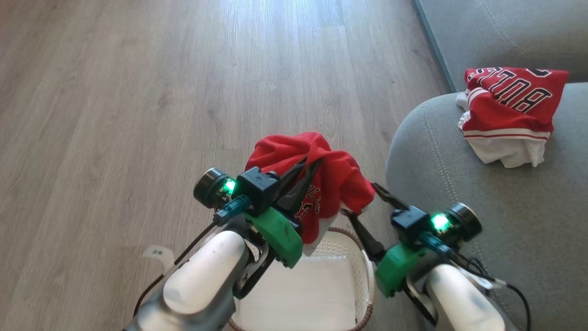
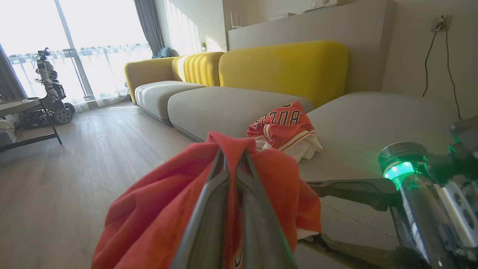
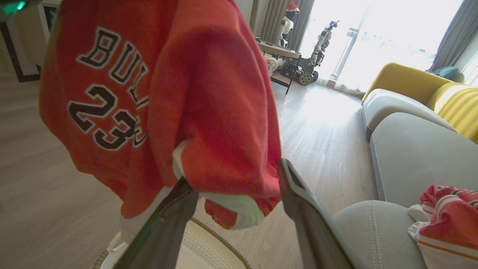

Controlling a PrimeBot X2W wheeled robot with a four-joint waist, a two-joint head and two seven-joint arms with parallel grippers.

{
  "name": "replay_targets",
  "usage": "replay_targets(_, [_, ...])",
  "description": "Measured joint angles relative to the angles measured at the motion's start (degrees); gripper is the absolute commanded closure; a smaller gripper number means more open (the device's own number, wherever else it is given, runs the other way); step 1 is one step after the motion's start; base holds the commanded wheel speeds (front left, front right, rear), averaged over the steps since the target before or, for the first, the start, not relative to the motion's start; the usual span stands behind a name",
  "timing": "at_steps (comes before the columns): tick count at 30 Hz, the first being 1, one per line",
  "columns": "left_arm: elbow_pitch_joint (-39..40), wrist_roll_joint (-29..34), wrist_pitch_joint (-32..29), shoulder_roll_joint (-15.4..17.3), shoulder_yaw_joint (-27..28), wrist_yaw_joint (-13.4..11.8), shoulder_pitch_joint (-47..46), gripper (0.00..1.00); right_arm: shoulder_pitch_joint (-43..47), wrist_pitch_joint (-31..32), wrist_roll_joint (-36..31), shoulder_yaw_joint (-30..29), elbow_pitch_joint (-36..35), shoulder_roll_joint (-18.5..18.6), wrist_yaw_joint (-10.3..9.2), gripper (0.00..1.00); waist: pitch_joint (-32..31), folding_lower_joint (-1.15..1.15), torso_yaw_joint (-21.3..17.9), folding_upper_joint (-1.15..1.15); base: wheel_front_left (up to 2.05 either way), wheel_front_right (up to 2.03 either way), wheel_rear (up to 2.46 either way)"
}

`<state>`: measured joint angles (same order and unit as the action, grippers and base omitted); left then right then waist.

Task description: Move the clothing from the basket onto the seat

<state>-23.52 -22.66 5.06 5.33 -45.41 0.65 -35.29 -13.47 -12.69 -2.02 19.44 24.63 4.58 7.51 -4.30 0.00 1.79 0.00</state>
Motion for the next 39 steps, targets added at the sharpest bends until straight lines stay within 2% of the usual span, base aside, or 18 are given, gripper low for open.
replay_targets(6, [0.51, -0.01, -0.09, -0.01, -0.60, 0.01, -0.01, 1.00, -5.85, -0.78, 1.81, 5.80, 4.27, 0.26, 0.01, 0.00, 0.35, 0.00, 0.14, 0.00, 0.00, 0.00, 0.00])
replay_targets(7, [0.51, -0.02, -0.26, -0.01, -0.67, 0.01, -0.01, 1.00, -6.39, -0.97, 2.30, 6.33, 4.92, 0.27, 0.00, 0.02, 0.40, 0.00, 0.16, 0.00, 0.00, 0.00, 0.00])
replay_targets(8, [0.49, -0.08, -0.26, 0.00, -0.73, 0.01, -0.01, 1.00, -6.77, -1.03, 2.78, 6.75, 5.39, 0.29, 0.01, 0.44, 0.45, 0.00, 0.18, 0.00, 0.00, 0.00, 0.00])
replay_targets(10, [0.37, -0.10, -0.26, 0.03, -0.73, -0.07, -0.01, 1.00, -7.21, -1.22, 3.78, 7.15, 6.01, 0.27, 0.01, 0.96, 0.58, 0.00, 0.20, 0.00, 0.00, 0.00, 0.00])
replay_targets(11, [0.22, -0.12, -0.26, 0.07, -0.73, -0.16, 0.00, 1.00, -7.22, -1.27, 4.27, 7.19, 6.15, 0.27, 0.01, 1.00, 0.63, 0.00, 0.16, 0.00, 0.00, 0.00, 0.00])
replay_targets(17, [-0.51, -1.52, -0.13, 0.44, -0.25, -0.69, 0.23, 1.00, -7.22, -1.46, 6.30, 6.30, 5.94, 0.78, 0.01, 1.00, 0.94, 0.00, -0.58, 0.00, 0.00, 0.00, 0.00])
replay_targets(18, [-0.73, -1.52, 0.15, 0.56, -0.12, -0.88, 0.30, 0.93, -7.22, -1.46, 6.55, 5.87, 5.53, 0.94, 0.01, 1.00, 0.98, 0.00, -0.86, 0.00, 0.00, 0.00, 0.00])
replay_targets(19, [-0.87, -1.52, 0.55, 0.63, 0.07, -1.21, 0.48, 0.68, -7.22, -1.46, 6.76, 5.21, 5.02, 1.13, 0.01, 1.00, 1.04, 0.00, -1.16, 0.00, 0.00, 0.00, 0.00])
replay_targets(20, [-0.96, -1.52, 0.98, 0.62, 0.18, -1.21, 0.79, 0.54, -7.22, -1.47, 6.89, 4.49, 4.43, 1.35, 0.01, 1.00, 1.09, 0.00, -1.48, 0.00, 0.00, 0.00, 0.00])
replay_targets(21, [-1.03, -1.56, 1.43, 0.60, 0.19, -1.22, 1.16, 0.02, -7.22, -1.51, 7.05, 3.69, 3.78, 1.56, 0.01, 1.00, 1.15, 0.00, -1.82, 0.00, 0.00, 0.00, 0.00])
replay_targets(27, [-1.62, -2.54, 2.99, 0.34, 0.01, -1.20, 2.60, 0.00, -7.22, -1.52, 7.02, -0.35, 2.07, 3.24, 0.01, 1.00, 1.41, 0.00, -3.85, 0.00, 0.00, 0.00, 0.00])
replay_targets(34, [-2.52, -3.03, 3.96, -0.65, -1.92, -1.08, 3.83, 0.00, -6.87, -0.83, 5.10, -8.89, -2.21, 5.61, 0.00, 1.00, 1.81, 0.00, -8.20, 0.00, 0.00, 0.00, 0.00])
replay_targets(39, [-2.92, -3.02, 4.11, -1.02, -3.26, -0.97, 4.71, 0.00, -5.69, 0.34, 4.01, -12.44, -5.70, 6.89, 0.00, 1.00, 2.05, 0.00, -10.98, 0.00, 0.00, 0.00, 0.00])
